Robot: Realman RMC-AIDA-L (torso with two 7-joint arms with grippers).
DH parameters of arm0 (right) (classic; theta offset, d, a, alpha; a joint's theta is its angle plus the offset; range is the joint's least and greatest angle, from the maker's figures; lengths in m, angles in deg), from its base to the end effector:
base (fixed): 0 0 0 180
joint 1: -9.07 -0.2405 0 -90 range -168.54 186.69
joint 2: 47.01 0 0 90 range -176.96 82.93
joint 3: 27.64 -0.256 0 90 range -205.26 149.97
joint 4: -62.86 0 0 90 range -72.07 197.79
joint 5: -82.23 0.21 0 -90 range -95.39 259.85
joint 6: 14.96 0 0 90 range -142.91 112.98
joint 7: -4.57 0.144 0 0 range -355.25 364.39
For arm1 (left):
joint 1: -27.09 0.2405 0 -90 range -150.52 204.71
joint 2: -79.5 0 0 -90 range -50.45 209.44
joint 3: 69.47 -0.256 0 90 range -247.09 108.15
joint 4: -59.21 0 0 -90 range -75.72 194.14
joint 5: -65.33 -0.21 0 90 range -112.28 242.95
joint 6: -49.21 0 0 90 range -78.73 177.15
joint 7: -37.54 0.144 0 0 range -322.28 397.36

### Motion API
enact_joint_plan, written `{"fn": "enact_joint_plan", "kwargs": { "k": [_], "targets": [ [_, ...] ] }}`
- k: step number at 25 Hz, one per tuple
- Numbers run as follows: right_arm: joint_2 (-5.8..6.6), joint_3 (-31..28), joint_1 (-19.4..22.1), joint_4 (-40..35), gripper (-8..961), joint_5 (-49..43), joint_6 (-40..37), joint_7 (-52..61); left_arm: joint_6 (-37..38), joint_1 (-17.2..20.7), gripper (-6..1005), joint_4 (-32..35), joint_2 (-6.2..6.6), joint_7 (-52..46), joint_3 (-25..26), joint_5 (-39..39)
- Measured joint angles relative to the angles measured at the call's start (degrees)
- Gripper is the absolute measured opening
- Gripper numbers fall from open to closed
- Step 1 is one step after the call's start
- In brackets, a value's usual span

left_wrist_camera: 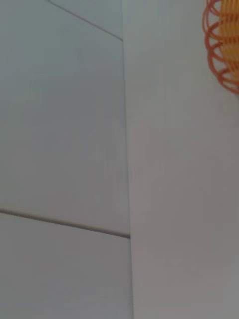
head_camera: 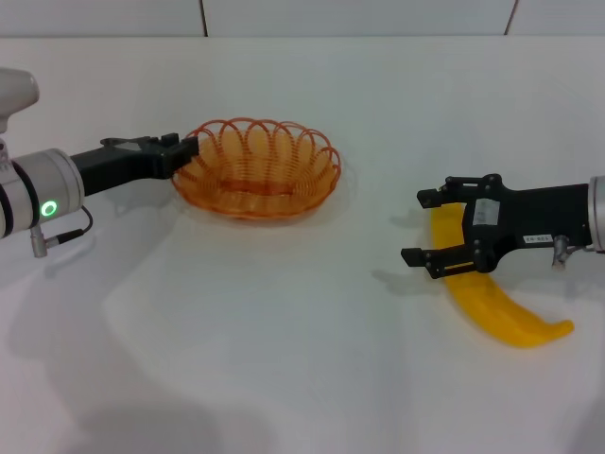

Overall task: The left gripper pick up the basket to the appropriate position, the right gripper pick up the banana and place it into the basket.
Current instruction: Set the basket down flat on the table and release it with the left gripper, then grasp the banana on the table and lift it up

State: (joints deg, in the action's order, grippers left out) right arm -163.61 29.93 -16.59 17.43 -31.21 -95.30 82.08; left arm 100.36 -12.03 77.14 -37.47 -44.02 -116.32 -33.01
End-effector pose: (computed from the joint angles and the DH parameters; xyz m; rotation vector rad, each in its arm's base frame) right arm 0.2776 0.3300 -0.0030 -2.8095 0.3979 0.3173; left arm -0.2848 0.4018 -0.0327 -2.2573 -0.9978 -0.5305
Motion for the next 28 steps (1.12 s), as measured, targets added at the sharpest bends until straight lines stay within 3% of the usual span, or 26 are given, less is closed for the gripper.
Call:
{"fn": "enact_joint_plan", "kwargs": {
  "k": [10, 19, 28],
  "targets": [
    [-0.03, 0.00, 0.34, -0.01, 889, 0.20, -0.03, 0.00, 0.54, 0.28, 594, -0.02, -0.16, 3.59, 0.00, 0.83],
    [-0.04, 0.00, 0.46, -0.01, 889, 0.25, -0.44, -0.03, 8.41, 3.82, 673, 1.12, 0.04, 14.07, -0.11, 5.78],
    [-0.12, -0.52, 0.53, -0.28, 889, 0.46, -0.90, 1.02, 14.49, 11.79, 665, 8.04, 0.50, 16.26, -0.12, 5.83]
  ]
}}
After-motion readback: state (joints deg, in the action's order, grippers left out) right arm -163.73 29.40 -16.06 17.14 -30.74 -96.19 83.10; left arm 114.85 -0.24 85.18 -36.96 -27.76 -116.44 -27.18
